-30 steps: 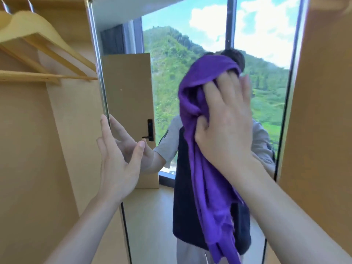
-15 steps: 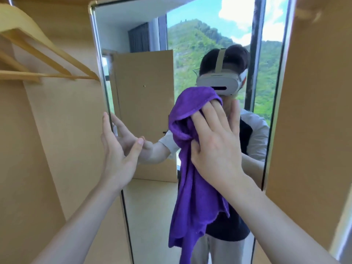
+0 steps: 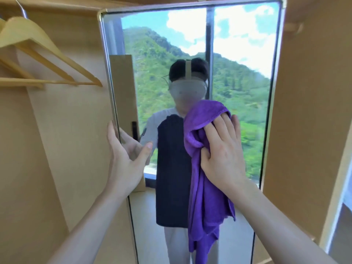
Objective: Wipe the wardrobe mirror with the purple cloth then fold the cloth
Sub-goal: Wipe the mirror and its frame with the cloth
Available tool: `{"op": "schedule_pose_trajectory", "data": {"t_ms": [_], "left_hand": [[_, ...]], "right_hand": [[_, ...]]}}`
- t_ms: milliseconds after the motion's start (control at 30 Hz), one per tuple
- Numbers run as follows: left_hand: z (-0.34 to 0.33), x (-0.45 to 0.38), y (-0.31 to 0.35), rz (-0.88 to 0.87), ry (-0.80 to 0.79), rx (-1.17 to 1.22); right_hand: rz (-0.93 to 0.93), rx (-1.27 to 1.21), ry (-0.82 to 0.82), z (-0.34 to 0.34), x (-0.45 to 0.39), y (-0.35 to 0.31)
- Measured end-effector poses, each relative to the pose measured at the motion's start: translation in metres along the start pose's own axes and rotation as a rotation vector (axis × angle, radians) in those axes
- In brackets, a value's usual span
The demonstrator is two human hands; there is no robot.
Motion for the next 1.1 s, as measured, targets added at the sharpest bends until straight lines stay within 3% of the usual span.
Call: {"op": "schedule_pose_trajectory", "data": {"t_ms": [167,333,533,600,700,767,800,867,967,1033,1100], "left_hand": [[0.010,0.009,0.005,0.135,-0.049,0.055],[0.014,0.024,0.014,0.080,0.012,0.000],[0.012,0.032,0.017,0.090,0.024,-0.029],[0.012,0.035,0.017,0.109,0.032,-0.026],[0.011,0.039,0.016,0.125,0.075,-0.039],[0.010,0.042,0.014,0.153,0.114,-0.050],[0.010,0.043,0.014,0.171,0.123,-0.056],[0.011,0.043,0.013,0.198,0.129,-0.069],[0.010,0.043,0.018,0.165,0.139,-0.106],[0.008,0.047,0.023,0.130,0.191,-0.171],[0.003,0.056,0.026,0.138,0.220,-0.219]], "right_hand": [[-0.013,-0.082,0.005,-0.006,0.006,0.003],[-0.033,-0.263,0.013,-0.021,0.024,-0.004],[0.091,-0.191,-0.073,-0.039,0.066,0.008],[0.009,-0.196,-0.031,-0.035,0.071,0.029],[-0.310,-0.291,0.134,-0.033,0.075,0.045],[-0.508,-0.390,0.189,-0.041,0.081,0.028],[-0.506,-0.404,0.162,-0.048,0.084,0.012],[-0.262,-0.341,0.011,-0.063,0.096,-0.022],[0.280,-0.183,-0.229,-0.083,0.123,-0.043],[0.402,-0.161,-0.264,-0.083,0.136,-0.022],[0.391,-0.155,-0.264,-0.078,0.142,0.009]]}}
Point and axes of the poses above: each hand's wrist, its own x-axis away from the middle knuckle, its own z-axis out of the back of the hand, y = z × x, the point moved 3 cm from there along -x, towards the middle knuckle, and after that the axes turned 6 degrees about z, right-handed, at the moved point
